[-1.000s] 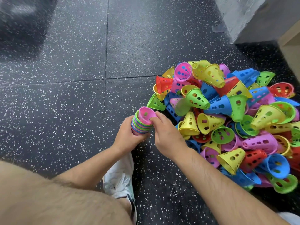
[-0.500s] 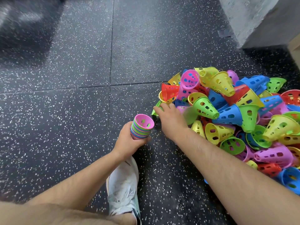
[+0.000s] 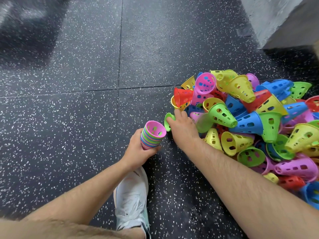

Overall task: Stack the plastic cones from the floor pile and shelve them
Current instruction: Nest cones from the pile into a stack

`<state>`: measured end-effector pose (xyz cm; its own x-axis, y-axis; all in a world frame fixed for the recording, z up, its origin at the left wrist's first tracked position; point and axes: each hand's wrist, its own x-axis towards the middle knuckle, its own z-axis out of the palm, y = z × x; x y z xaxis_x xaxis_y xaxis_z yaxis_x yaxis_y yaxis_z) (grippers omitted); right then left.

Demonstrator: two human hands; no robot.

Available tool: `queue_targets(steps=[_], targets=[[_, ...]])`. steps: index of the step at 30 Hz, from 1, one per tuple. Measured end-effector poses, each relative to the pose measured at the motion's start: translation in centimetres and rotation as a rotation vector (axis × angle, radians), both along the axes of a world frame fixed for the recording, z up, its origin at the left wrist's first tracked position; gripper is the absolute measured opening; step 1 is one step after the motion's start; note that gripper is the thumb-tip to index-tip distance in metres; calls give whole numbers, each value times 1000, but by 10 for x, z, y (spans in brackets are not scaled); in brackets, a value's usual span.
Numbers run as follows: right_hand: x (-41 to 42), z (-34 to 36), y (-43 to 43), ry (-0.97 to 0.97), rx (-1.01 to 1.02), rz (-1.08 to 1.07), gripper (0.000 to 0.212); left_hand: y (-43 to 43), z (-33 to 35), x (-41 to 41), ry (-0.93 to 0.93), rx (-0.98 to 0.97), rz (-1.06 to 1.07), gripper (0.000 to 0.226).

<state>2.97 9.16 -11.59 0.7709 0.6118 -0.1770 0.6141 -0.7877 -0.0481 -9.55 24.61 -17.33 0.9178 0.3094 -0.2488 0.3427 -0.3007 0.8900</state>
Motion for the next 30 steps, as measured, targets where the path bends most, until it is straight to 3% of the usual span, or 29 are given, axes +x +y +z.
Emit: queue_targets(steps=[6,15,25,30], targets=[[0,-11,-18,15,145,5,31,1,-1,0,10,10,-9,68],[-20,17,-25,11,643,-165,19,-1,-1,2,13,15,12,63],[-34,17,-19,189,516,-107,26,-6,8,18,-14,30,-6,58],[-30,26,-23,361,547,-109,47,-13,18,32,-9,-41,-17,59]])
